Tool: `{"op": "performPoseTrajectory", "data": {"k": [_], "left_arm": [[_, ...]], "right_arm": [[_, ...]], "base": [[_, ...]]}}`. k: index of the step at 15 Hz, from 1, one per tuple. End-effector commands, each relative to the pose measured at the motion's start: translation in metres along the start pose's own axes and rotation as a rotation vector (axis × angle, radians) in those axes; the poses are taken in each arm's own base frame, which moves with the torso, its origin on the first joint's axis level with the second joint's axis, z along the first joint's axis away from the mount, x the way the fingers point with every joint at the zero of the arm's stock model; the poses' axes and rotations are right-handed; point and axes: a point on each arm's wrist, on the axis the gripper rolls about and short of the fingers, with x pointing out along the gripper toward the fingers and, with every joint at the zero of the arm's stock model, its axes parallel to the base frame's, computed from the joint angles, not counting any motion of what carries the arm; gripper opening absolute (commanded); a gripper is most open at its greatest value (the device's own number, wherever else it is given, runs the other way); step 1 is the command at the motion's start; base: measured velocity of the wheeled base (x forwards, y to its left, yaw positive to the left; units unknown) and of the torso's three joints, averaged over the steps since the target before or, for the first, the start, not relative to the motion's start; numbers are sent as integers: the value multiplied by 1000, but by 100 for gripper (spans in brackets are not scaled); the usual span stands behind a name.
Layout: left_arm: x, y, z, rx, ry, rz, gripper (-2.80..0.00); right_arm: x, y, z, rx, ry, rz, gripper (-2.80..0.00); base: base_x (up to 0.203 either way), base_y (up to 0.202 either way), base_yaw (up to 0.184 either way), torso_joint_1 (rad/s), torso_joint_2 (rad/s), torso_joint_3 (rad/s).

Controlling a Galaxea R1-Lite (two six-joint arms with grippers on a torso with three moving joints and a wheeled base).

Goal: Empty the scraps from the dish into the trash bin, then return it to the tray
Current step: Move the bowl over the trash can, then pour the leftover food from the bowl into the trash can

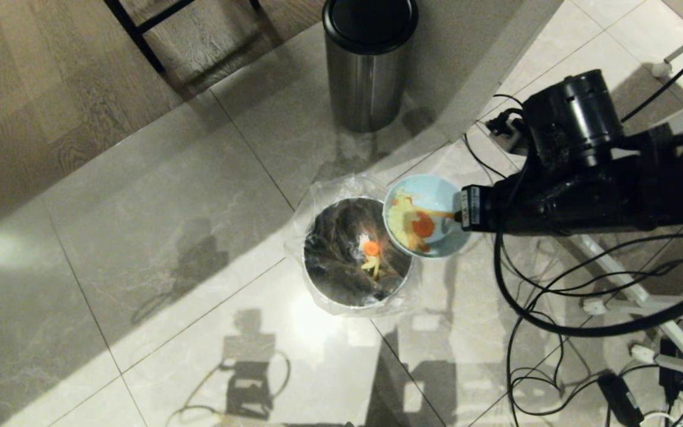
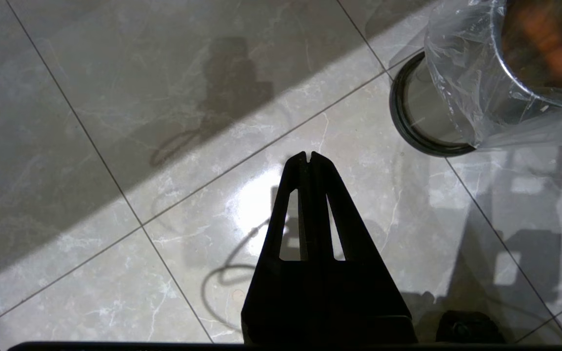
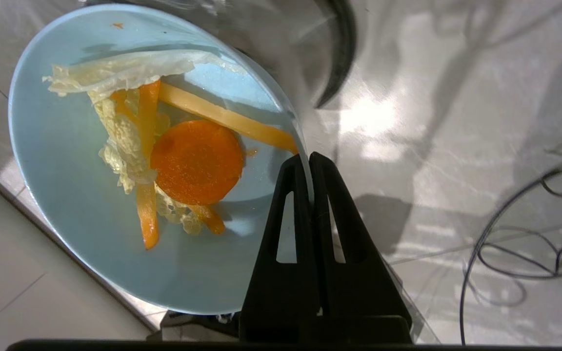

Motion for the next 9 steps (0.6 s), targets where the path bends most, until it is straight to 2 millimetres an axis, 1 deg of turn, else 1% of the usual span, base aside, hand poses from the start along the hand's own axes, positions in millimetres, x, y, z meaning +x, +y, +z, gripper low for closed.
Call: {"op": "performPoseTrajectory", "data": {"k": [1,4,6,9], "left_arm": [[0,0,0,-1,0,0,-280],[0,0,0,-1,0,-1,-280],[0,0,0,-1,0,0,-280],[0,0,0,-1,0,0,-280]], "right_arm": [[19,22,-4,-31,10,-2,-280],[31,49,-4,-78,-13,15,-280],[38,53,-4,-160,-41,-19,-280],[40,60,-1,-248,-94,-7,-280]], "base": [[0,0,0,0,0,0],[0,0,0,0,0,0],[0,0,0,0,0,0],[0,0,0,0,0,0]]}}
